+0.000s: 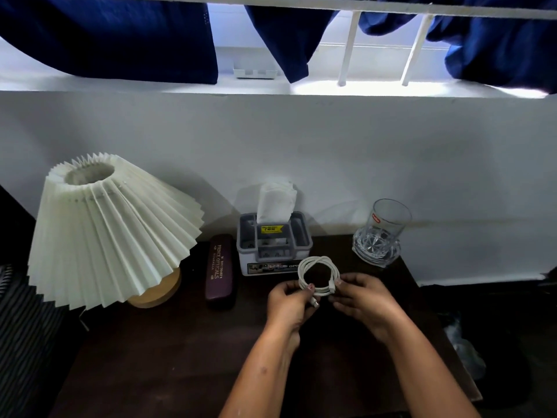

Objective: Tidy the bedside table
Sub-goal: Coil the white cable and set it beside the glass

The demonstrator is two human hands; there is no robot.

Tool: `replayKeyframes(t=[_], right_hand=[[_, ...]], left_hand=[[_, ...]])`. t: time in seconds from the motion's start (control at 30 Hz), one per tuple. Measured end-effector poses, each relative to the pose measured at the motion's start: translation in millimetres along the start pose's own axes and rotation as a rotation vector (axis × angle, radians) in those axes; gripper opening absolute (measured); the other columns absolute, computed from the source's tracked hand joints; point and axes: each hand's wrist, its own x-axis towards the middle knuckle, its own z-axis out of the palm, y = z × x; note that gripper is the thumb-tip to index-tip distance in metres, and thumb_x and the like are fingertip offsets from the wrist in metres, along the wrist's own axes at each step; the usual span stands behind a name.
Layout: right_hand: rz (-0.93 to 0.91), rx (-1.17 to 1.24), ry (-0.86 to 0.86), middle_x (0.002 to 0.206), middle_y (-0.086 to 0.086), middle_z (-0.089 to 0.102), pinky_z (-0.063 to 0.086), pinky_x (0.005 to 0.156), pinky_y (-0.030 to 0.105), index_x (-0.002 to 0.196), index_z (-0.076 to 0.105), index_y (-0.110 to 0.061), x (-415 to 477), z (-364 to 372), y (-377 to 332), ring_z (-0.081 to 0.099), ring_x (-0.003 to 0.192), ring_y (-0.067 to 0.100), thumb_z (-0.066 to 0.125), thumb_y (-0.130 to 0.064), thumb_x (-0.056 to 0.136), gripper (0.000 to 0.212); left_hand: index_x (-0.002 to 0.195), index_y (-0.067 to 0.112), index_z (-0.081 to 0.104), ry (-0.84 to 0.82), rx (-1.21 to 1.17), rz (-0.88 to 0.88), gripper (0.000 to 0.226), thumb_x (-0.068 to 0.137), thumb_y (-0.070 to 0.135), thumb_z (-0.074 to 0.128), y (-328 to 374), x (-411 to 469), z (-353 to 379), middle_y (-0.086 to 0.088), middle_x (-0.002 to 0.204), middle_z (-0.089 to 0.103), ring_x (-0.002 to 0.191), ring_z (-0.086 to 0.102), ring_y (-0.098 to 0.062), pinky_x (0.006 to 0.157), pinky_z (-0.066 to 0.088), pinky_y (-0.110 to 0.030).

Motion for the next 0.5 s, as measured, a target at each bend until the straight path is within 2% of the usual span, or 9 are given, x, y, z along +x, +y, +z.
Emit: replayKeyframes(t=[0.1,0.23,0.33,0.4,0.47,0.5], right_hand=[[-0.041,0.122,0.029,0.077,0.011,0.064,0.055,0.052,0.015,0.091,0.057,-0.003,4.8,-4.5,7.6,0.061,0.067,0.018,0.053,-0.001,0.09,0.005],[-0.082,0.2,0.105,0.079,0.012,0.063,0.056,0.056,0.016,0.085,0.057,-0.002,20.9,-7.9,6.9,0.061,0.072,0.018,0.051,0.002,0.09,0.009],[-0.094,0.177,0.173,0.079,0.011,0.061,0.054,0.051,0.013,0.08,0.056,-0.004,37.1,-11.7,4.2,0.059,0.072,0.017,0.05,0.003,0.09,0.014],[-0.091,0.11,0.18,0.077,0.01,0.06,0.053,0.049,0.012,0.076,0.056,-0.005,46.4,-12.7,2.9,0.058,0.07,0.016,0.05,0.003,0.091,0.017],[-0.092,0.061,0.199,0.075,0.01,0.059,0.052,0.046,0.012,0.074,0.056,-0.005,55.3,-12.1,3.4,0.058,0.069,0.016,0.05,0.003,0.09,0.019],[-0.096,0.049,0.223,0.075,0.011,0.059,0.052,0.045,0.012,0.073,0.056,-0.005,60.1,-11.5,3.9,0.058,0.069,0.016,0.051,0.003,0.09,0.019]], left_hand=[[0.089,0.004,0.057,-0.061,0.02,0.032,0.009,0.088,-0.005,0.053,-2.8,-2.2,5.8,-0.009,0.075,0.064,0.047,0.062,-0.002,0.052,0.053,-0.014],[0.108,0.008,0.057,-0.194,0.069,0.033,0.029,0.092,-0.009,0.04,-2.5,-5.1,11.5,-0.001,0.087,0.065,0.062,0.066,0.002,0.058,0.05,-0.007],[0.115,0.019,0.05,-0.228,0.136,0.005,0.036,0.093,-0.007,0.036,-1.6,-7.7,10.5,0.007,0.097,0.062,0.08,0.059,-0.002,0.066,0.048,-0.013],[0.125,0.017,0.048,-0.24,0.162,-0.003,0.04,0.093,-0.006,0.037,-1.8,-9.1,9.3,0.006,0.111,0.062,0.083,0.056,-0.005,0.072,0.044,-0.02],[0.133,0.015,0.045,-0.248,0.176,-0.003,0.044,0.093,-0.004,0.039,-1.2,-9.5,9.3,0.003,0.126,0.057,0.084,0.056,-0.005,0.071,0.044,-0.021],[0.134,0.016,0.044,-0.249,0.184,-0.002,0.045,0.094,-0.004,0.039,-0.9,-8.7,9.4,0.003,0.127,0.056,0.084,0.056,-0.005,0.07,0.045,-0.02]])
